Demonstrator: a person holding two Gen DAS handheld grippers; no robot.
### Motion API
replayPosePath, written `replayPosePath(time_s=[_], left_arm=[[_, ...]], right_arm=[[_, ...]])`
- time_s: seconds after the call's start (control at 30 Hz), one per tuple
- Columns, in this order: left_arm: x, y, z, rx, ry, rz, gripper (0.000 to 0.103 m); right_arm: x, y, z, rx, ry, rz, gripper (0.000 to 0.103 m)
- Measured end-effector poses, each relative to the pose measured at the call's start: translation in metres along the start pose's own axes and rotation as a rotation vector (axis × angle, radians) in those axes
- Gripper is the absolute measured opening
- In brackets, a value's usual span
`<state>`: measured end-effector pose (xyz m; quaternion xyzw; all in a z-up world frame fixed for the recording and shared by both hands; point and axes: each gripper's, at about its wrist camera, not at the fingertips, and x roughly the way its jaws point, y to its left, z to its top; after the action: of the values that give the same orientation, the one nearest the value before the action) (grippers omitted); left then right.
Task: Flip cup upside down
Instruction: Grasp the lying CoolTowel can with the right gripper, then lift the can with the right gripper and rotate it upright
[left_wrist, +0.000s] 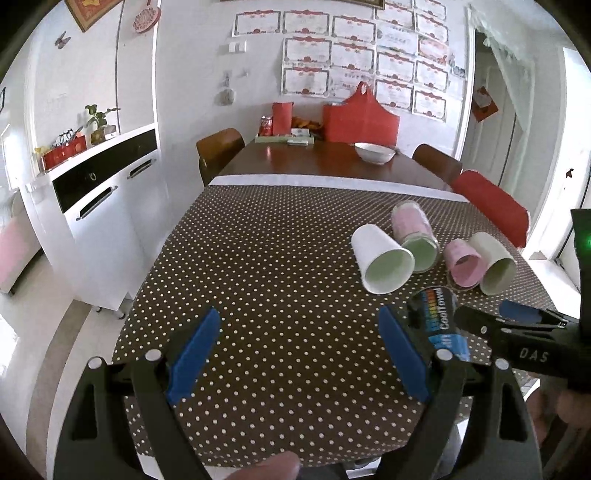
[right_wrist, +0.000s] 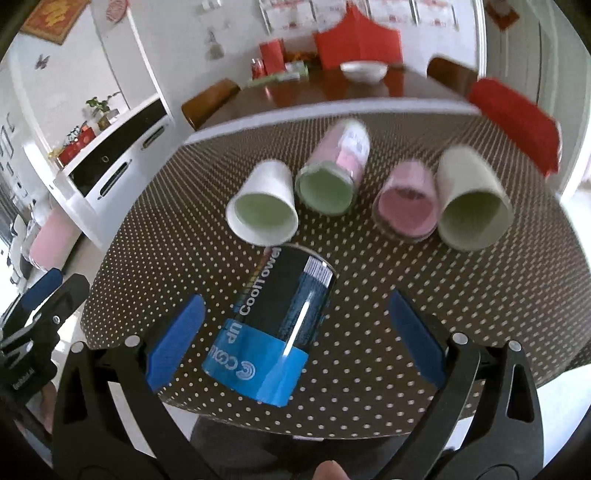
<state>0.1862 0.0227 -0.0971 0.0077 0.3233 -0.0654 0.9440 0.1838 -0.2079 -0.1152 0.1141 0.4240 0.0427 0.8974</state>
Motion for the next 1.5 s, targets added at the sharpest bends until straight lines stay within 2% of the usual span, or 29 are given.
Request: replayPosePath(time_s=[0.3, 0.53, 0.67, 0.73, 0.97, 1.13, 1.3, 1.5], left_arm=[[0.034, -0.001, 0.007, 0.015, 0.044, 0.018, 0.086], [0.057, 0.003, 0.007, -0.002, 0.095, -0.01, 0.086], [0.067, 0.003, 0.008, -0.001, 0.117, -0.023, 0.086], [0.069, 0.002, 0.008, 0.002, 0.122, -0.028, 0.086], [0.069, 0.0, 0.012, 0.004, 0.123, -0.027, 0.086], [0.061, 0.0, 0.011, 0.005, 0.118, -0.015, 0.086], [0.049, -0.006, 0.009, 0.017, 0.104, -0.007, 0.086], [0.026, -0.017, 0.008, 0.037, 0.07, 0.003, 0.086]], right_arm=[[0.035, -0.003, 0.004, 0.073, 0.145, 0.029, 0.097], [0.057, -0.01, 0.013, 0.167, 0.274, 0.105, 0.096], [0.067, -0.008, 0.022, 0.178, 0.316, 0.093, 0.087], [0.071, -0.007, 0.025, 0.173, 0.338, 0.077, 0.074], [0.081, -0.007, 0.033, 0.179, 0.367, 0.118, 0.071], [0.071, -0.019, 0.032, 0.178, 0.309, 0.167, 0.07], [0.043, -0.025, 0.035, 0.165, 0.158, 0.214, 0.068], [0.019, -0.023, 0.038, 0.095, -0.04, 0.151, 0.068]])
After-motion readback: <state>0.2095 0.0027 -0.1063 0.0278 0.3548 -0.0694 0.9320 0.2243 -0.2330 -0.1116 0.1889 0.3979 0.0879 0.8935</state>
